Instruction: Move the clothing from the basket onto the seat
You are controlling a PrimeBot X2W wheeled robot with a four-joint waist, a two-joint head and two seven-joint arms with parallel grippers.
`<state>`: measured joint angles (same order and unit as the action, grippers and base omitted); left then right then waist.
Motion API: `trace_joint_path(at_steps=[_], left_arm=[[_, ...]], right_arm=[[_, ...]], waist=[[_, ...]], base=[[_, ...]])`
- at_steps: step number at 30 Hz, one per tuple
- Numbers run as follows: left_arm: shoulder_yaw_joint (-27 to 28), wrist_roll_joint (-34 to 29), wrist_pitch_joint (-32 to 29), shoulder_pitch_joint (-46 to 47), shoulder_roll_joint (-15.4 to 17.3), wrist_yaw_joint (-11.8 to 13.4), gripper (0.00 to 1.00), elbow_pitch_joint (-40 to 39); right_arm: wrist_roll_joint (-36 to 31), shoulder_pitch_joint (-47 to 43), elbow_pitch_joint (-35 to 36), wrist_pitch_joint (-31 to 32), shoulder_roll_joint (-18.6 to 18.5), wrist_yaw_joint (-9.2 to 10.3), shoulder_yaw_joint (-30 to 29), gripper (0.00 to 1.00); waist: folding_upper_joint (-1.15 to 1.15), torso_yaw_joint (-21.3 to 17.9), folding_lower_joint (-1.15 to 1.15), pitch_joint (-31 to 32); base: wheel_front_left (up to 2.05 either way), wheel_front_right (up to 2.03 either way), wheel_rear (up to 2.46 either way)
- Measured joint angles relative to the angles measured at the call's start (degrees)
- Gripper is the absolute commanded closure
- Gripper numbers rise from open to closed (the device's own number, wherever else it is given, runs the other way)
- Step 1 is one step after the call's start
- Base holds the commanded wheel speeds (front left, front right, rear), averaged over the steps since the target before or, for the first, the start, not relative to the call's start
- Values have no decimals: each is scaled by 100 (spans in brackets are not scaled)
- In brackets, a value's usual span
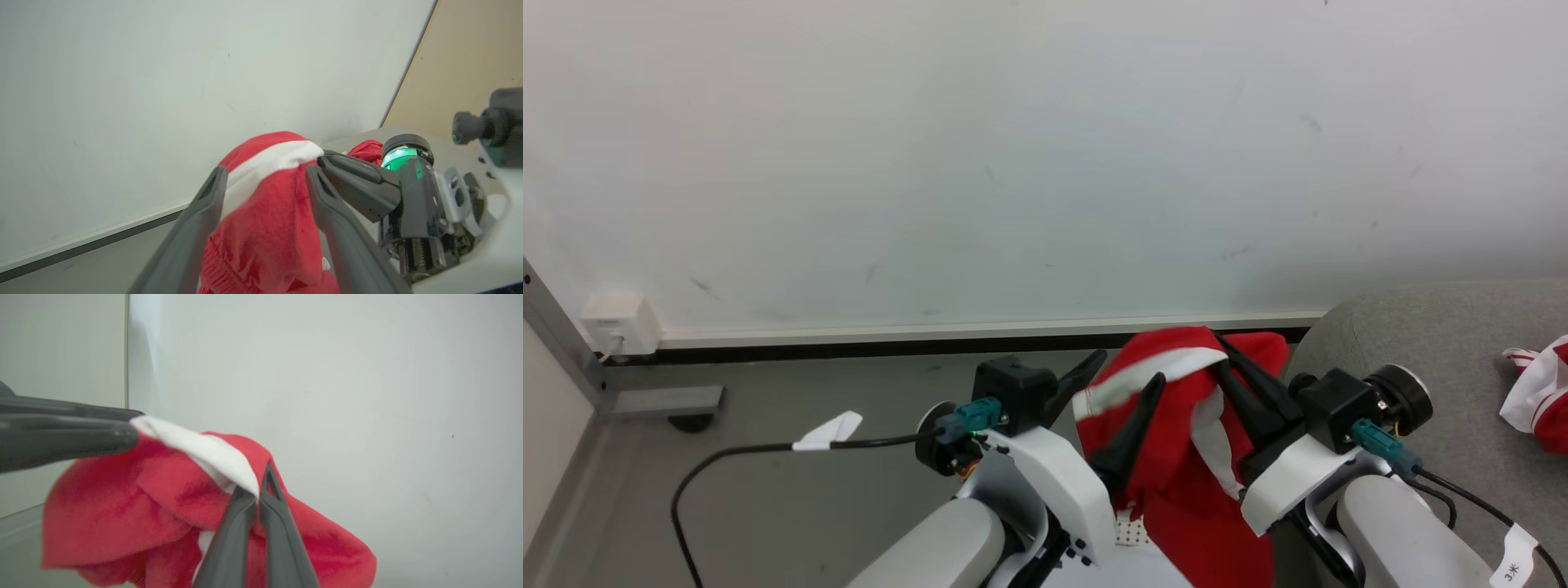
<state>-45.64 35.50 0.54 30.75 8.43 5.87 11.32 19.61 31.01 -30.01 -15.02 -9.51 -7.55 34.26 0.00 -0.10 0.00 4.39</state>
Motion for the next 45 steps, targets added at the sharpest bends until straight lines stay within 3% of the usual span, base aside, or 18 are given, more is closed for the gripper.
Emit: trace_joint_path(at_steps=[12, 33, 45], left_arm=[[-152, -152, 281, -119, -10, 12, 0, 398], [-356, -175, 691, -43, -234, -165, 0, 745], [-514, -267, 778, 235, -320, -259, 0, 675]], right_arm=[[-145, -93, 226, -1, -215, 0, -628, 100], [-77, -54, 626, -1, -594, 0, -1346, 100], [121, 428, 530, 177, -746, 0, -1891, 100]], waist=[[0, -408, 0, -141], [0, -1715, 0, -514], [0, -1768, 0, -1082]], base=[[0, 0, 0], [0, 0, 0], [0, 0, 0]])
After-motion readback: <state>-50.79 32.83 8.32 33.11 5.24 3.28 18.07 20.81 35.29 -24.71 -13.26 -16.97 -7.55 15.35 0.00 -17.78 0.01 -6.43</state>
